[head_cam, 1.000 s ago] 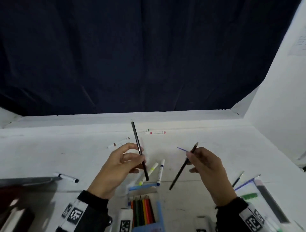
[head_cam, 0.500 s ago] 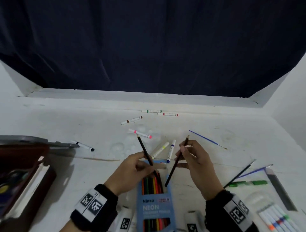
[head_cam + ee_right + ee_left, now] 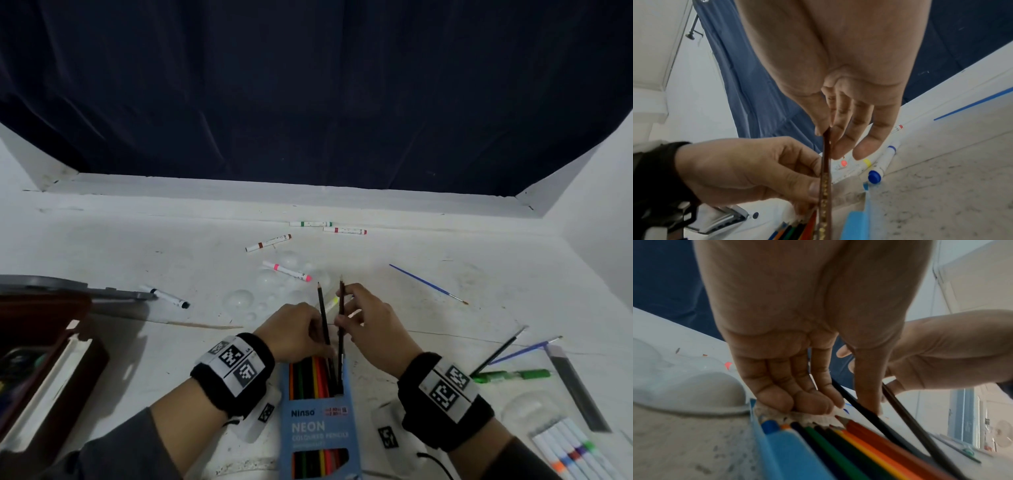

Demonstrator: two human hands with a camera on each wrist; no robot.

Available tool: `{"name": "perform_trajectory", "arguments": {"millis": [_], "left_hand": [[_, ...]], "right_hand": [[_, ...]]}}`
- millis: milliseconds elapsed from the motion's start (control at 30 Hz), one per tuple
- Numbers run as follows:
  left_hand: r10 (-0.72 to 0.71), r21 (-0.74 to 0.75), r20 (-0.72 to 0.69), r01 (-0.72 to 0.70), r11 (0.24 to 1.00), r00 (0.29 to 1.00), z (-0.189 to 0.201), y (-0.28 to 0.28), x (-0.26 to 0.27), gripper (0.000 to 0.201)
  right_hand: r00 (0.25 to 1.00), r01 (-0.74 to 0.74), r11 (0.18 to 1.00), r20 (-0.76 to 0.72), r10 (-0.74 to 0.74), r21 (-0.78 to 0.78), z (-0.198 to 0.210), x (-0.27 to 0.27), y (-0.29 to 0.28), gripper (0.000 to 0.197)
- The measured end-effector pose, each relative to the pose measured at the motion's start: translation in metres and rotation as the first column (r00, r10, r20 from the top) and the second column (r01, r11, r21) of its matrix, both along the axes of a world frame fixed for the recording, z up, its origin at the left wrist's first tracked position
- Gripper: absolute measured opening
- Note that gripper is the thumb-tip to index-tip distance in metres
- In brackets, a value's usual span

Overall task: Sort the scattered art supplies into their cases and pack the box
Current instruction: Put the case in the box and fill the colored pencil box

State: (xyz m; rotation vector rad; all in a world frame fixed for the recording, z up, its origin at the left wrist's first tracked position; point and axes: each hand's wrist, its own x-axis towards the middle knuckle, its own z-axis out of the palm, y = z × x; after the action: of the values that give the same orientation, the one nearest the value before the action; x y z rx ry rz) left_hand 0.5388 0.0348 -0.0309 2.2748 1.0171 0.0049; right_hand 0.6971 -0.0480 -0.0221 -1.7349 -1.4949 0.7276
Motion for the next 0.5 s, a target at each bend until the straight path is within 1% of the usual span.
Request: {"name": "perform_trajectory", "arguments": {"millis": [67,167,267,333,367,500], "left_hand": [[-0.02,0.045,-0.037,0.021,0.999,0.999,0.001,0.0,0.004,0.037],[-0.037,0.137,-0.093,0.049,0.989,0.995,0.0,-0.004,0.006,0.051],[-0.031,0.229,-0.119,0.058,0.972,0.992,-0.002,-0.007,0.005,0.069],[-0.044,0.27,-0.142,0.082,0.959,0.989,-0.003,-0.008,0.003,0.086],[-0.063,0.275,-0.151,0.103,0.956,0.987,-0.003,-0.008,0.002,0.091],[-0.167,0.275,-0.172,0.21,0.938,0.971,-0.01,-0.009,-0.003,0.093]], "right_hand": [[0.998,-0.012,1.0,0.056,0.014,-0.023,-0.004,0.002,0.005,0.03],[0.993,-0.03,0.998,0.11,0.036,-0.057,-0.012,0.007,0.012,0.037],[0.982,-0.036,0.997,0.184,0.048,-0.071,-0.018,0.007,0.016,0.034],[0.978,-0.025,0.996,0.204,0.042,-0.086,-0.021,0.005,0.017,0.032],[0.979,-0.018,0.995,0.203,0.038,-0.097,-0.022,0.004,0.016,0.033],[0.982,-0.007,0.993,0.187,0.029,-0.116,-0.024,0.004,0.015,0.039]]}}
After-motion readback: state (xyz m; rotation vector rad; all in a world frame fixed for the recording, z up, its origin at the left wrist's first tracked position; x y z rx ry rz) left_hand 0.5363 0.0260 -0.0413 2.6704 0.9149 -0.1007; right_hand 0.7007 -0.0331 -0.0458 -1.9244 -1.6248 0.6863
